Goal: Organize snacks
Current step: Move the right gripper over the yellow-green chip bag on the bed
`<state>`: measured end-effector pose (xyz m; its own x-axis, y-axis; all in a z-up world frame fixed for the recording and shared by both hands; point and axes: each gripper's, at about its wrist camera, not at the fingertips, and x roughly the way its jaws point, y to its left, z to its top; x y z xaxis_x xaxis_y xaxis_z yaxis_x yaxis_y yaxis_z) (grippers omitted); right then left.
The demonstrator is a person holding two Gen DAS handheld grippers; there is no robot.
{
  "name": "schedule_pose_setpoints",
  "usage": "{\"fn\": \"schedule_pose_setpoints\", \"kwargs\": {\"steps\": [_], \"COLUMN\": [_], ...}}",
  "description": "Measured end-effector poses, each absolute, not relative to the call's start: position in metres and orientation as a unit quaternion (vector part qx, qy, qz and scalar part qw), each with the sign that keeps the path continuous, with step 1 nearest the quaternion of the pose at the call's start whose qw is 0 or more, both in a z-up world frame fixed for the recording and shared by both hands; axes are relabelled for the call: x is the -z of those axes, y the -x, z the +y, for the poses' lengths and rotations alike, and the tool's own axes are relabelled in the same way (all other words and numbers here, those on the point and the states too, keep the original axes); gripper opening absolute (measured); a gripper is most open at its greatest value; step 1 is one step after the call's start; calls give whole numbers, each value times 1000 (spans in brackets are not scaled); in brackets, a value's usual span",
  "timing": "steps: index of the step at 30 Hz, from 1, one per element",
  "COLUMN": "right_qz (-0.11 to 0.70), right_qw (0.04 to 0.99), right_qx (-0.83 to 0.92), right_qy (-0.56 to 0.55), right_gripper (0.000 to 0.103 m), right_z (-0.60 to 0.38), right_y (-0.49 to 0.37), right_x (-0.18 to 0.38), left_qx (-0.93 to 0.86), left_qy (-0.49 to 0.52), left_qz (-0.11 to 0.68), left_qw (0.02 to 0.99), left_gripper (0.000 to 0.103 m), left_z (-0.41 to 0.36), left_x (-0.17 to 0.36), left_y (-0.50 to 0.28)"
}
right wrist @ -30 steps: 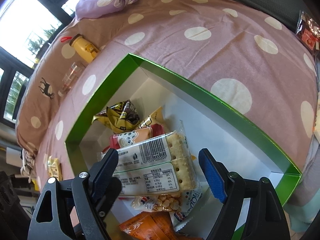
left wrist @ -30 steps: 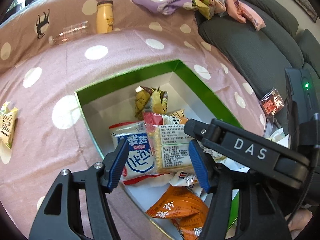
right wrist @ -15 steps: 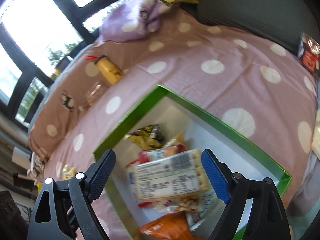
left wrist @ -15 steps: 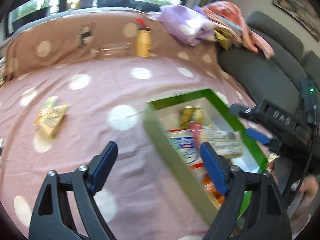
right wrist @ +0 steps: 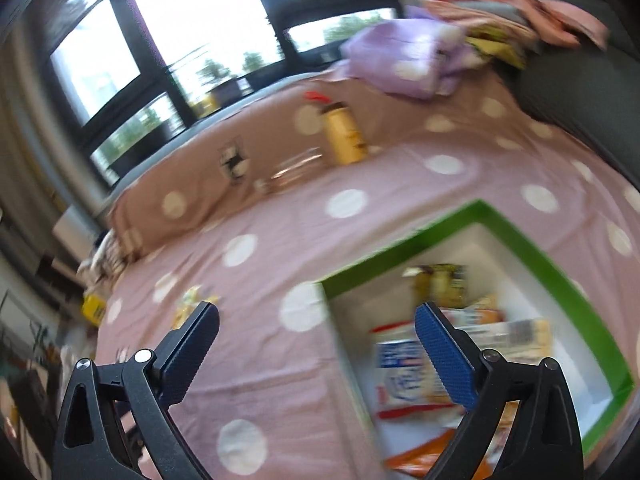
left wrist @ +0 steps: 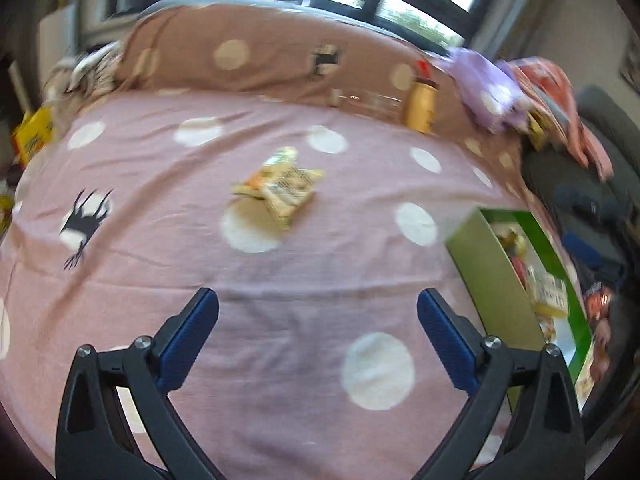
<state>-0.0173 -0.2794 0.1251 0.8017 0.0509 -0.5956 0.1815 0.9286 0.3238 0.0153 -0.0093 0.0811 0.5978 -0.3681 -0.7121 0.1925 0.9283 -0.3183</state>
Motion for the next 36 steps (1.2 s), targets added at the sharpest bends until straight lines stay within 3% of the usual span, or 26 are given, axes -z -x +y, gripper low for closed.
{"fn": "schedule_pose_setpoints", "kwargs": {"steps": [7, 23, 34, 36], "right_qz": [338, 434, 490, 497], "right_qw": [933, 879, 849, 848], "right_qx": [-11, -80, -17, -12], "right_qy": [-121, -179, -197, -184], "right_gripper": [98, 98, 98, 93], "right_z": [-210, -128, -108, -103], "right_y": [-9, -84, -168, -178], "right_x": [-108, -66, -29, -22], "left_qx": [82, 30, 16, 16], "left_qy": [154, 180, 210, 212], "left_qz": [417, 414, 419, 420], "left_qw": [892, 892, 883, 882], "left_gripper": [100, 100, 100, 100], "left_z": [48, 88, 105, 107], "left_x": [-77, -84, -83, -83], "left_y": [-24, -20, -23, -23]}}
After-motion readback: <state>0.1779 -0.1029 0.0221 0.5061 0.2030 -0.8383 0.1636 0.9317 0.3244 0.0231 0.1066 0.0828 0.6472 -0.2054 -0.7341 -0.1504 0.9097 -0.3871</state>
